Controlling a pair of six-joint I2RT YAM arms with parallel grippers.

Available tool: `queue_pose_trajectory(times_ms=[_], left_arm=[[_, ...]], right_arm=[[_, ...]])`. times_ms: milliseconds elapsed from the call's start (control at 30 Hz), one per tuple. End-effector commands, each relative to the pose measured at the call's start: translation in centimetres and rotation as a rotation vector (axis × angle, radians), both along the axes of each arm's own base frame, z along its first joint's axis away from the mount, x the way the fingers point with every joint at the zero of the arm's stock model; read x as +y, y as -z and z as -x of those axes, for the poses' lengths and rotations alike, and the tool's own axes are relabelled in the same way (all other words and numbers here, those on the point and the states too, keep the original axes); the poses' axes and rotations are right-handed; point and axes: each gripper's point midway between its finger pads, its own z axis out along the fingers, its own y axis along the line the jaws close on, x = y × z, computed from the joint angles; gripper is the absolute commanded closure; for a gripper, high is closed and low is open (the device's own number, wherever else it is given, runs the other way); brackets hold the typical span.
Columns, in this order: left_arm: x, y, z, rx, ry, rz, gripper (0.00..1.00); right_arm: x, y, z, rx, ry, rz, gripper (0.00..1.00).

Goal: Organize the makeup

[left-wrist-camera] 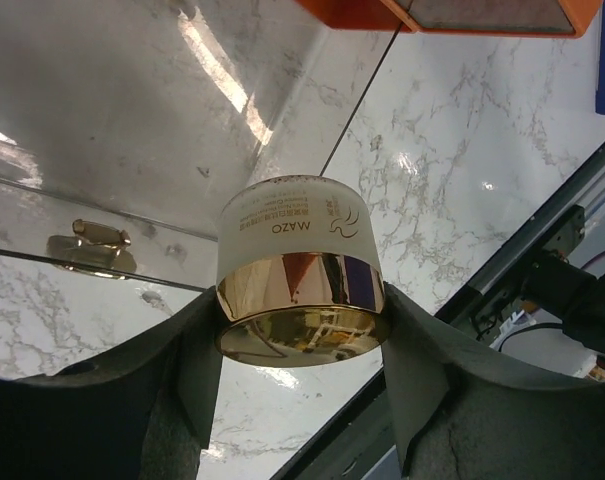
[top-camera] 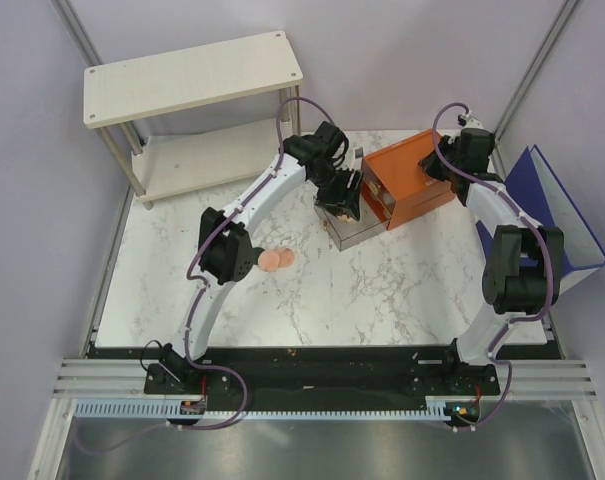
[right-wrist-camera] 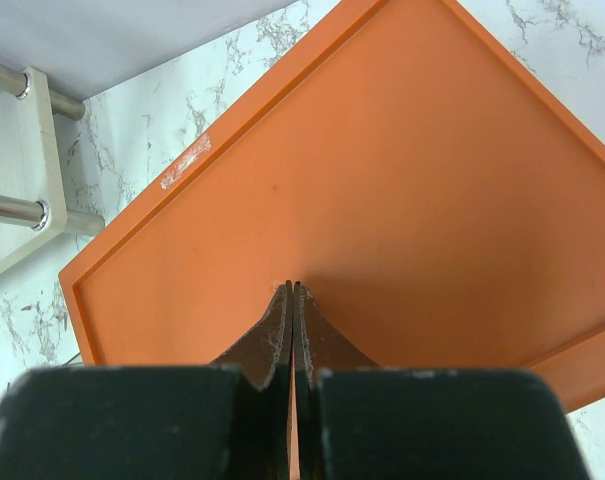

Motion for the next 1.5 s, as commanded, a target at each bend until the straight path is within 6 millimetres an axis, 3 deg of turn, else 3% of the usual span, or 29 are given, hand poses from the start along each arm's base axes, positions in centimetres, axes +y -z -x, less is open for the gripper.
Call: queue_pose_trajectory(times_ms=[0, 167, 433, 700, 800, 1033, 1067, 1133, 1300, 1467], left_arm=[[-2.2, -3.0, -0.3, -0.001, 0.004, 0.147, 0.87], [-3.0, -2.4, -1.2, -0.026, 0.007, 0.169, 0.81], [-3.3, 0.3, -1.9, -0.003, -0.009, 0.142, 0.76], [-4.5, -0.5, -4.0, -0.137, 0.014, 0.179, 0.73], [-4.6, 0.4, -3.9, -0.125, 0.021, 0.177, 0.64], [-4.4, 2.4, -3.5, -0.088, 0.028, 0.152, 0.61], [-4.4, 2.4, -3.6, -0.091, 0.028, 0.15, 0.59], [-4.3, 3.0, -3.6, -0.088, 0.024, 0.137, 0.01], [-4.4, 3.7, -3.5, -0.064, 0.027, 0.14, 0.01], [-4.0, 0.9, -4.5, -0.148, 0.03, 0.154, 0.01]], right_arm=[[-0.1, 15.0, 11.6, 0.616, -0.017, 0.038, 1.0], [-0.1, 15.1, 11.9, 0.619, -0.016, 0.041, 1.0], [-0.2, 15.2, 12.5, 0.624, -0.012, 0.043, 1.0], [-0.1, 15.2, 12.7, 0.626, -0.012, 0.041, 1.0], [-0.1, 15.2, 12.7, 0.626, -0.009, 0.037, 1.0], [0.0, 15.2, 12.8, 0.626, -0.005, 0.034, 1.0], [-0.1, 15.2, 12.8, 0.624, -0.004, 0.034, 1.0], [-0.1, 15.2, 12.9, 0.626, -0.001, 0.034, 1.0], [-0.1, 15.2, 13.1, 0.627, -0.002, 0.038, 1.0], [-0.2, 15.2, 13.1, 0.628, 0.001, 0.042, 1.0]])
